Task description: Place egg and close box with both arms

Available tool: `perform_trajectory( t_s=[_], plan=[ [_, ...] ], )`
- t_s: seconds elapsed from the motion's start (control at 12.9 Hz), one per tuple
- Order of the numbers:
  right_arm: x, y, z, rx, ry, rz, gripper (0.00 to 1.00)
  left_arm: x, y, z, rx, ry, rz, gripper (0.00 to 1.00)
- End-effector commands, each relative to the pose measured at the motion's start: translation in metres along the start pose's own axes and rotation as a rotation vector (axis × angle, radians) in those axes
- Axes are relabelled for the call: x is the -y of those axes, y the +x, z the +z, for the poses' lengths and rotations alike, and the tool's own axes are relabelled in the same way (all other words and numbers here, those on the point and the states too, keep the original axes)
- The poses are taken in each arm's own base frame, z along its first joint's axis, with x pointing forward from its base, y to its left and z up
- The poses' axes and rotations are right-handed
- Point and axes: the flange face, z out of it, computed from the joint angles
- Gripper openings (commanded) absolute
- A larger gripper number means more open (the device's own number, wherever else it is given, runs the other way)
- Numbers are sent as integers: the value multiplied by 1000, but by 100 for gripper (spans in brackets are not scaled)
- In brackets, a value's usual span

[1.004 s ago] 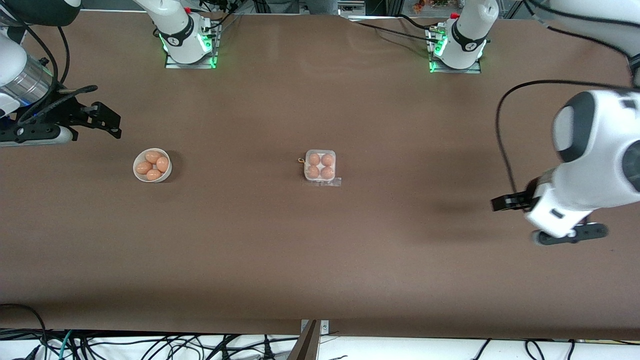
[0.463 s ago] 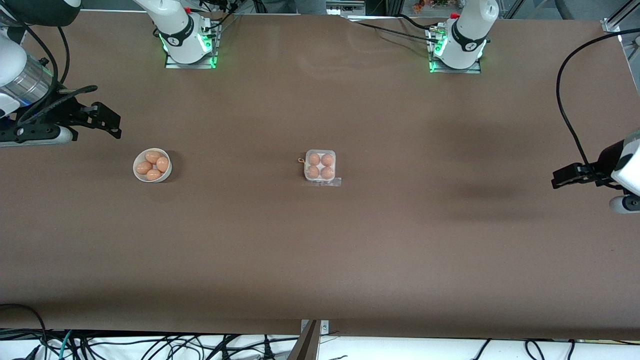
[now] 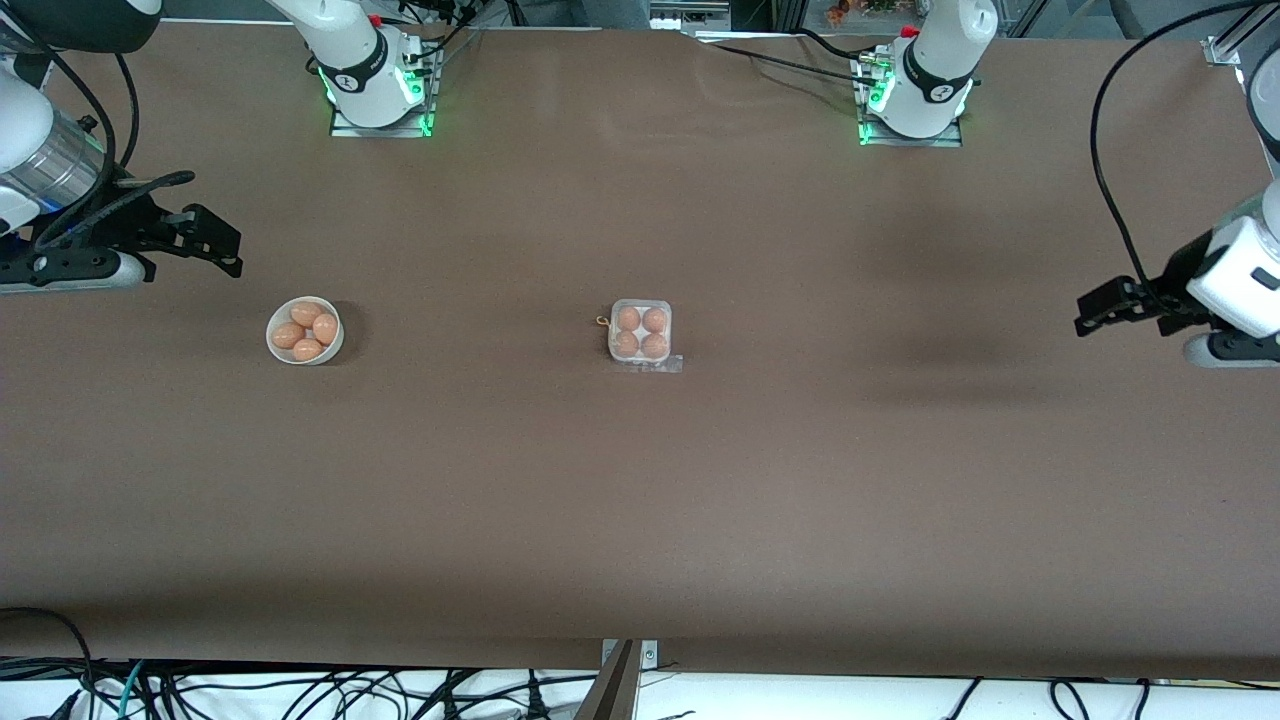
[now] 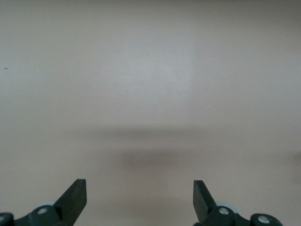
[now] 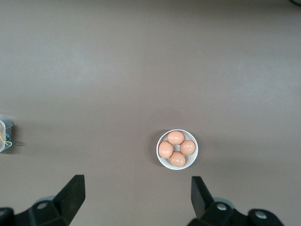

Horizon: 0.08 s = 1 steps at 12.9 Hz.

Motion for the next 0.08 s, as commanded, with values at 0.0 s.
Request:
perform_trajectory(
  t_s=[0.0],
  plan=[
    [-3,-3,-2,-6,0,-5,100,0,-13,10,4,29,20,100]
  ],
)
